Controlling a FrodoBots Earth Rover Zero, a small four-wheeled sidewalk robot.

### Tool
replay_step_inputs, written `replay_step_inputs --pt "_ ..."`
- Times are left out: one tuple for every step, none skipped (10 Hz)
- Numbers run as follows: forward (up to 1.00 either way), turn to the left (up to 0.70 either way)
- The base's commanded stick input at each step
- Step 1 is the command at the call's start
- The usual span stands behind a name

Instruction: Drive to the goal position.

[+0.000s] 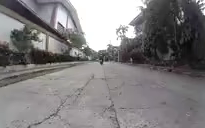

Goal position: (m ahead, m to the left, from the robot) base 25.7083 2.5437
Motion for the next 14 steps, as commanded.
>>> replay_step_inputs --pt "1.0 0.04" --pt "1.0 0.04" --pt "1.0 0.04" --pt "1.0 0.04" --pt "1.0 0.04" --pt "1.0 0.04" --pt "1.0 0.04" --pt "1.0 0.04" --pt "1.0 0.04" --pt "1.0 0.04" --pt "1.0 0.04" --pt "1.0 0.04" --pt "1.0 0.04" --pt "1.0 0.04"
